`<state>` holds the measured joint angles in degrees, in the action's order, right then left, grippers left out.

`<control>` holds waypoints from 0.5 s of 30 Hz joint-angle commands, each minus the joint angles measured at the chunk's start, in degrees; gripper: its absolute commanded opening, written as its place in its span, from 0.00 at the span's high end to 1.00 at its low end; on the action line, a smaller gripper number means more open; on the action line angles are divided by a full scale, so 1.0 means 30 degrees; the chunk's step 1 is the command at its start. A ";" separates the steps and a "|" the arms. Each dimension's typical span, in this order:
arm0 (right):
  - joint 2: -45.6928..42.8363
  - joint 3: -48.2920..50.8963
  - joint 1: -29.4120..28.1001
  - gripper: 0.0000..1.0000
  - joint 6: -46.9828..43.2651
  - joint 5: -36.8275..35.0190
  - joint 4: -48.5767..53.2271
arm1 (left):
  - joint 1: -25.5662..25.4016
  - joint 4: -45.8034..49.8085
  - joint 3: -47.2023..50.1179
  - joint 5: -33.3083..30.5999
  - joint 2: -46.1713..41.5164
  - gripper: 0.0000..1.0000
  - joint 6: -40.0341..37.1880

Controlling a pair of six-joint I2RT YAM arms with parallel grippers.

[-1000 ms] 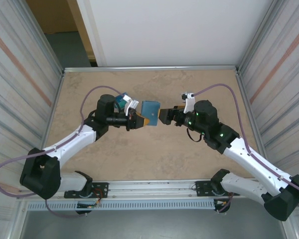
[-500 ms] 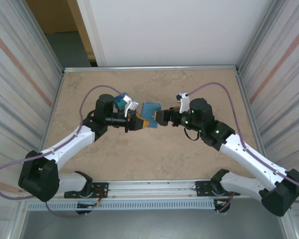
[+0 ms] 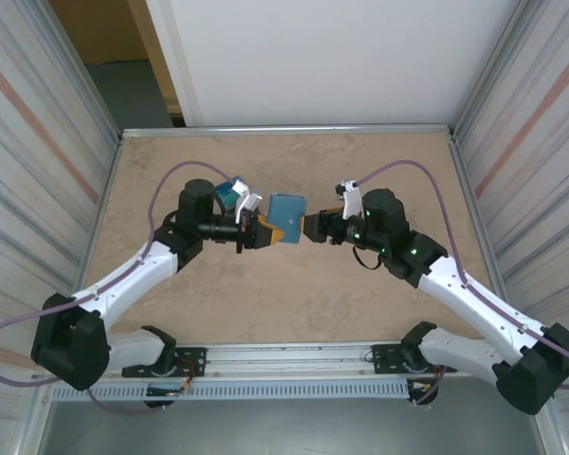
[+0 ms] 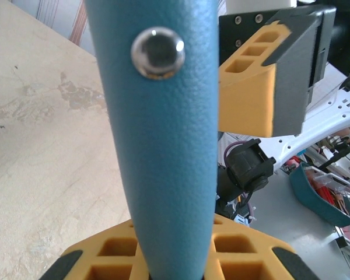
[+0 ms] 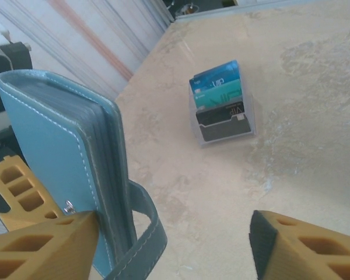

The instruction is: Take the credit cards out of the card holder

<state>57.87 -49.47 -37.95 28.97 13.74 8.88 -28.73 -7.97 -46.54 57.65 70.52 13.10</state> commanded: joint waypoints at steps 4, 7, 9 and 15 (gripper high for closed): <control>-0.1428 0.1023 0.0391 0.39 -0.0325 0.1526 -0.1142 | -0.0064 -0.2198 -0.0342 0.1114 -0.0916 1.00 0.0468; -0.1789 0.1340 0.0466 0.41 -0.0365 0.2247 -0.1739 | -0.0090 -0.2540 -0.0415 0.1534 -0.0810 1.00 0.0719; -0.1938 0.1454 0.0463 0.43 -0.0397 0.2839 -0.2133 | -0.0075 -0.2816 -0.0400 0.1866 -0.0810 1.00 0.0883; -0.2121 0.1655 0.0463 0.46 -0.0531 0.3605 -0.2835 | -0.0386 -0.3188 -0.0452 0.2905 -0.0750 1.00 0.1015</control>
<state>52.71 -45.45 -36.97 28.80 21.54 3.97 -28.99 -14.46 -46.54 62.37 69.73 15.70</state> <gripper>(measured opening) 0.547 0.188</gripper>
